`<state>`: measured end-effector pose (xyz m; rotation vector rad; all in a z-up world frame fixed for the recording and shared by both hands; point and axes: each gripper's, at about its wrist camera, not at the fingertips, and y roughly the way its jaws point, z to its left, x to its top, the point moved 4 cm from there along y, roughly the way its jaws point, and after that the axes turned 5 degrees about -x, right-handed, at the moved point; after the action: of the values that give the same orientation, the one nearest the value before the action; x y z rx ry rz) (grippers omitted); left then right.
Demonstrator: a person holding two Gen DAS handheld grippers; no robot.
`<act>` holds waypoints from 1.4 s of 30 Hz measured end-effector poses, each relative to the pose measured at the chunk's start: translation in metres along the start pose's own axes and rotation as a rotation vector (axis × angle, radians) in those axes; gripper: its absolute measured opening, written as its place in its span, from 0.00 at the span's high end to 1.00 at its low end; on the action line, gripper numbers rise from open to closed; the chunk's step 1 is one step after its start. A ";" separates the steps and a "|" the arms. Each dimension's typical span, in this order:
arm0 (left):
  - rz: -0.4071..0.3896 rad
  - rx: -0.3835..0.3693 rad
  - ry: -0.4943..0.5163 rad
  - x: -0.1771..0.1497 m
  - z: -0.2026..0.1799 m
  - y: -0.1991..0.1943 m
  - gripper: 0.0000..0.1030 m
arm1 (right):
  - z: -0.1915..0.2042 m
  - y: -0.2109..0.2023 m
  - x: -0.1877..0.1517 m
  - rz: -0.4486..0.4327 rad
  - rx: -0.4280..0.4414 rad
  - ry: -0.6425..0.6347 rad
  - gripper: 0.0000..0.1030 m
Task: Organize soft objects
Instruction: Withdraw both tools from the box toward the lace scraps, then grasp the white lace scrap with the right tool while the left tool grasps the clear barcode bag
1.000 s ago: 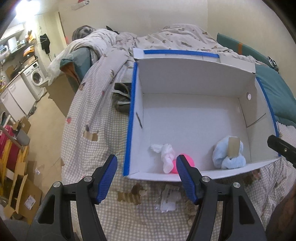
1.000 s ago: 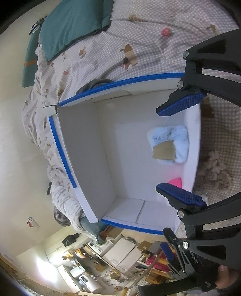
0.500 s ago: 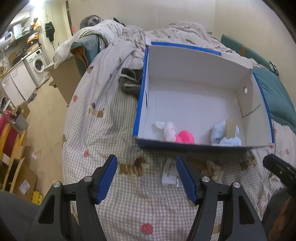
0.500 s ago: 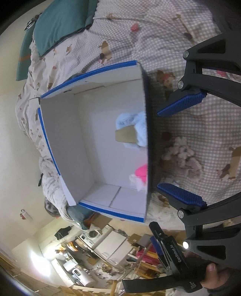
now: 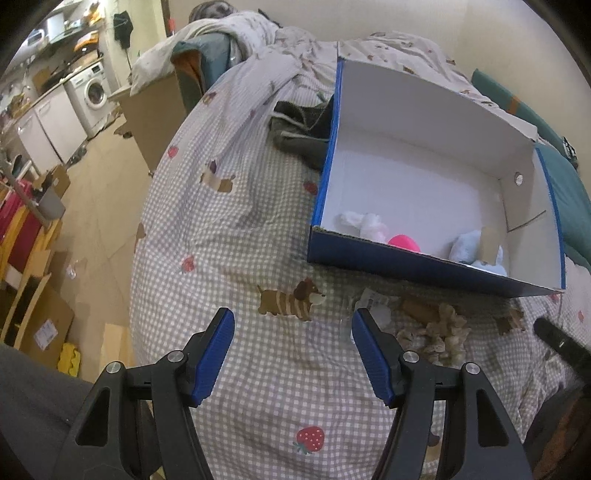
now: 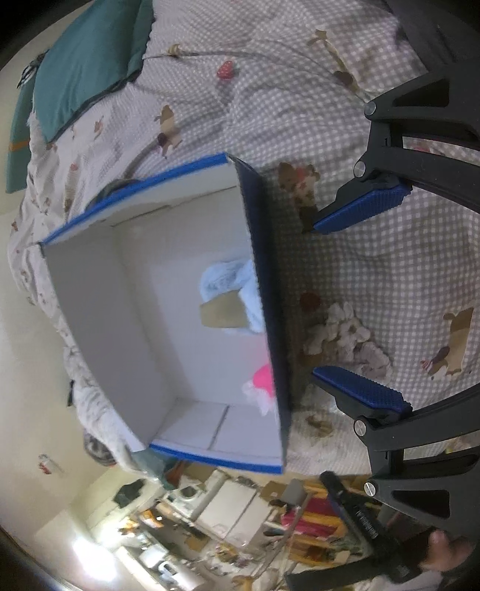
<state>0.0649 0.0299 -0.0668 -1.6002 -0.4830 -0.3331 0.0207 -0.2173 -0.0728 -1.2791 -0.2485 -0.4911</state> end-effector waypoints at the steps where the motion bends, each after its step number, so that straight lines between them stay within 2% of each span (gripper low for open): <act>1: 0.006 -0.001 -0.006 0.000 0.000 0.001 0.39 | 0.003 0.005 -0.002 0.021 0.003 -0.013 0.23; 5: 0.022 -0.008 -0.028 0.000 0.001 0.004 0.39 | 0.017 0.028 -0.009 0.094 -0.028 -0.074 0.23; 8: 0.025 -0.010 -0.034 0.000 0.002 0.004 0.39 | 0.032 0.048 -0.015 0.131 -0.073 -0.165 0.23; 10: 0.022 -0.012 -0.038 0.000 0.002 0.003 0.39 | 0.043 0.060 -0.020 0.158 -0.071 -0.211 0.23; 14: 0.020 -0.017 -0.038 0.000 0.002 0.002 0.39 | 0.055 0.076 -0.025 0.163 -0.099 -0.254 0.24; 16: 0.023 -0.018 -0.042 0.000 0.002 0.002 0.39 | 0.057 0.082 -0.025 0.168 -0.107 -0.263 0.37; 18: 0.027 -0.018 -0.047 0.000 0.004 0.003 0.39 | 0.056 0.088 -0.025 0.176 -0.109 -0.253 0.38; 21: 0.025 -0.022 -0.054 0.000 0.004 0.002 0.39 | 0.058 0.093 -0.030 0.190 -0.114 -0.263 0.56; 22: 0.023 -0.025 -0.054 0.001 0.004 0.001 0.39 | 0.058 0.093 -0.031 0.189 -0.114 -0.267 0.62; 26: 0.022 -0.028 -0.045 0.000 0.001 0.002 0.39 | 0.063 0.083 -0.030 0.161 -0.082 -0.285 0.74; 38: 0.032 -0.019 -0.054 0.001 0.006 0.005 0.39 | 0.060 0.030 -0.026 0.090 0.009 -0.237 0.79; 42: 0.079 0.000 -0.079 -0.002 0.013 0.018 0.39 | 0.057 0.005 -0.022 0.041 0.053 -0.208 0.80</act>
<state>0.0714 0.0423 -0.0849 -1.6328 -0.4784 -0.2105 0.0089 -0.1574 -0.0715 -1.2815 -0.4062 -0.3144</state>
